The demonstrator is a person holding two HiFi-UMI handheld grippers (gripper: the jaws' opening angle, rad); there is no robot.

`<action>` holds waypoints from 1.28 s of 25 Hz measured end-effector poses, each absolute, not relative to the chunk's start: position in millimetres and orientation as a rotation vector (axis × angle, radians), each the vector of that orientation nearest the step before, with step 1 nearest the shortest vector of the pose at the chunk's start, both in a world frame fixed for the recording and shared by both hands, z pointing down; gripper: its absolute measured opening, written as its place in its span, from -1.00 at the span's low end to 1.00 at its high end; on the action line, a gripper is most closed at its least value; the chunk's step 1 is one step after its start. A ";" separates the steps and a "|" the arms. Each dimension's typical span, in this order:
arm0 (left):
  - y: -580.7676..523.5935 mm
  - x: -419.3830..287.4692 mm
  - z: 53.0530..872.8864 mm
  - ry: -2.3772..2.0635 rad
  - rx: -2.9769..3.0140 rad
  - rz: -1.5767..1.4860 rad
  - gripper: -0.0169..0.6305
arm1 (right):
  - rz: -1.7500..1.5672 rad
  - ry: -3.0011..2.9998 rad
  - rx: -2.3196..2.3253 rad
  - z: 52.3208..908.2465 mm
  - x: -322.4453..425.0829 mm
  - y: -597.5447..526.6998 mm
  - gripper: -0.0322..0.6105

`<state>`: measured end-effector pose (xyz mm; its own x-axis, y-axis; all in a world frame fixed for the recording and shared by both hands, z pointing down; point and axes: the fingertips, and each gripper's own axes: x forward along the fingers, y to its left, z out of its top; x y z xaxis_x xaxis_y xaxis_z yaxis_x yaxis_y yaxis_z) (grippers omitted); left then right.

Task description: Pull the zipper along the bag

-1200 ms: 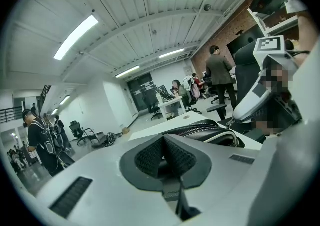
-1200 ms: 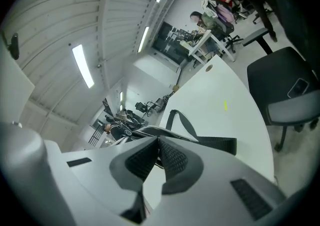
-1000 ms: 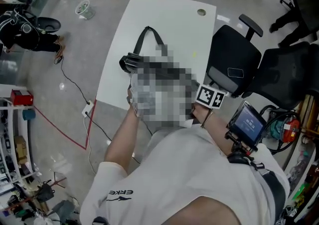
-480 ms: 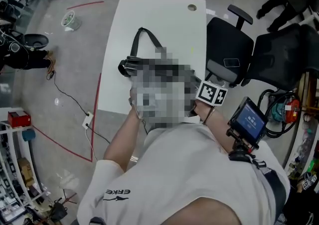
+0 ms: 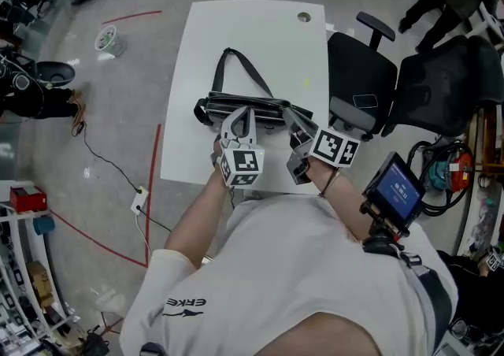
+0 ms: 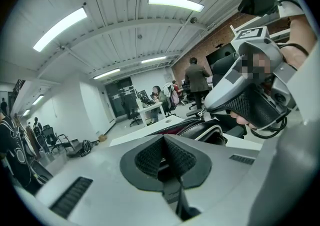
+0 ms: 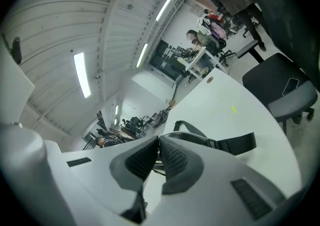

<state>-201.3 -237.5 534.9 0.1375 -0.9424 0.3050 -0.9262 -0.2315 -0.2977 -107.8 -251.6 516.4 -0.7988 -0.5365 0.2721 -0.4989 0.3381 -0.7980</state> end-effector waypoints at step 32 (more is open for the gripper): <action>-215.4 -313.6 533.7 1.975 -2.303 -0.596 -0.94 | -1.326 2.546 -1.174 501.5 -159.6 -243.6 -0.86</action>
